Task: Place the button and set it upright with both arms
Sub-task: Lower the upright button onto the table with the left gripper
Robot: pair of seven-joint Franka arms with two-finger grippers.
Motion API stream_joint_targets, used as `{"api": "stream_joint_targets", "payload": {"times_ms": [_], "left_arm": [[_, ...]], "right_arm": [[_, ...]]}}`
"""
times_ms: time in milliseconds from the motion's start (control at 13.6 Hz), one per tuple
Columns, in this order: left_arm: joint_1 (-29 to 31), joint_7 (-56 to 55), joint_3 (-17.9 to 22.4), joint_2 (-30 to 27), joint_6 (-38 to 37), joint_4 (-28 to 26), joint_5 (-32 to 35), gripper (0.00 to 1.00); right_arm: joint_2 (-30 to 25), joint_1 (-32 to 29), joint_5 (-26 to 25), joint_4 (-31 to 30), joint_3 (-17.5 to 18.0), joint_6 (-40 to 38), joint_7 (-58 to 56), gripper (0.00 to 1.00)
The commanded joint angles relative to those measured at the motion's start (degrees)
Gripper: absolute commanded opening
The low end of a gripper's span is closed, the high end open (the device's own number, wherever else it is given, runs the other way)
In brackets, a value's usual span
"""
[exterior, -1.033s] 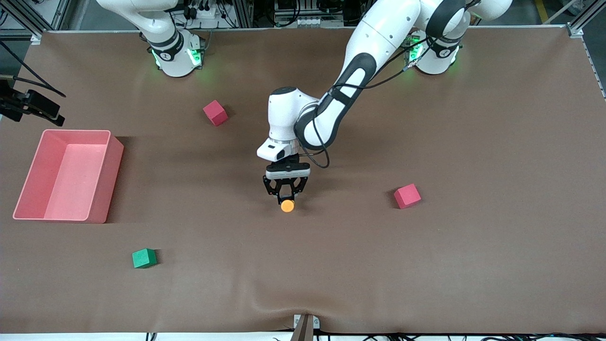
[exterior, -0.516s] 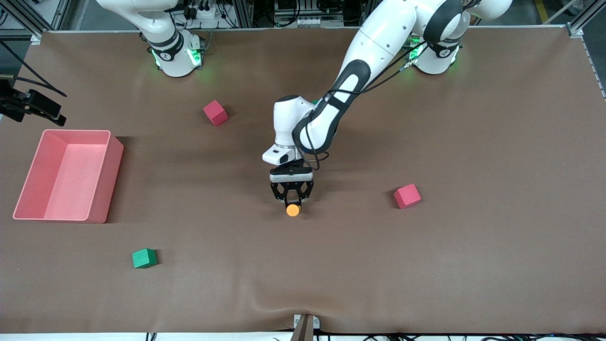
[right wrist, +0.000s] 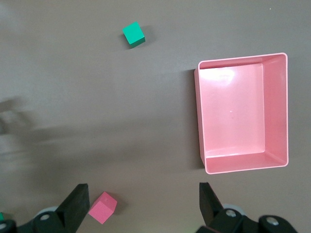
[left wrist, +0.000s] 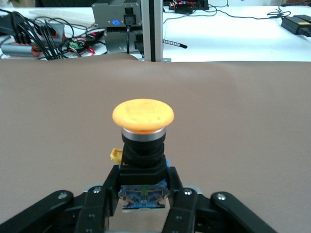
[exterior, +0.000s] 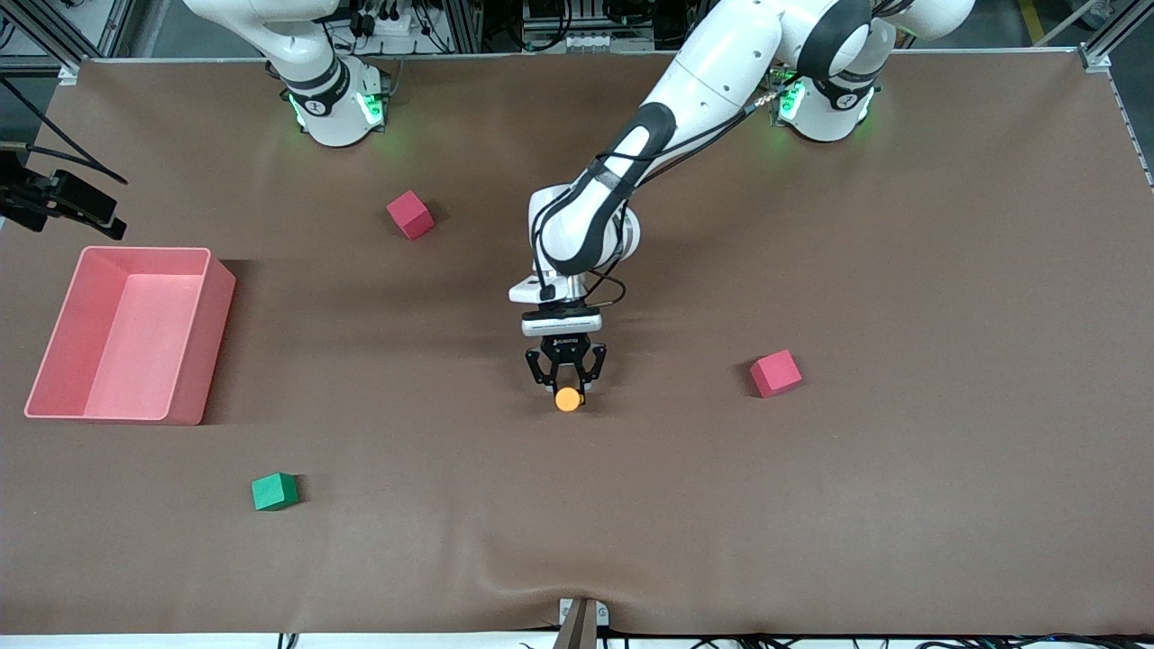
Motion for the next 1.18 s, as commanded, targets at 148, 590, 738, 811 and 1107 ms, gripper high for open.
{"api": "stream_joint_targets", "payload": {"times_ms": [148, 590, 738, 811, 1107], "left_arm": [[-0.6, -7.3, 0.0, 4.7, -2.6, 3.5, 7.4, 0.00], [-0.5, -7.6, -0.4, 5.2, -2.5, 3.6, 6.5, 0.63], [-0.5, -7.6, -0.5, 5.3, -2.4, 3.6, 6.5, 0.76], [-0.5, -7.6, -0.5, 5.4, -2.4, 3.6, 6.2, 0.76], [-0.6, -7.6, -1.2, 4.8, -2.4, 3.7, 4.3, 0.88]], "right_arm": [[-0.2, -0.6, 0.9, 0.4, 0.0, -0.7, -0.4, 1.00], [-0.2, -0.4, 0.9, 0.4, 0.0, -0.8, -0.4, 1.00], [-0.2, -0.5, 0.9, 0.4, 0.0, -0.9, -0.4, 1.00], [-0.2, -0.5, 0.9, 0.4, 0.0, -0.9, -0.4, 1.00], [-0.2, -0.5, 0.9, 0.4, 0.0, -0.9, -0.4, 1.00]]}}
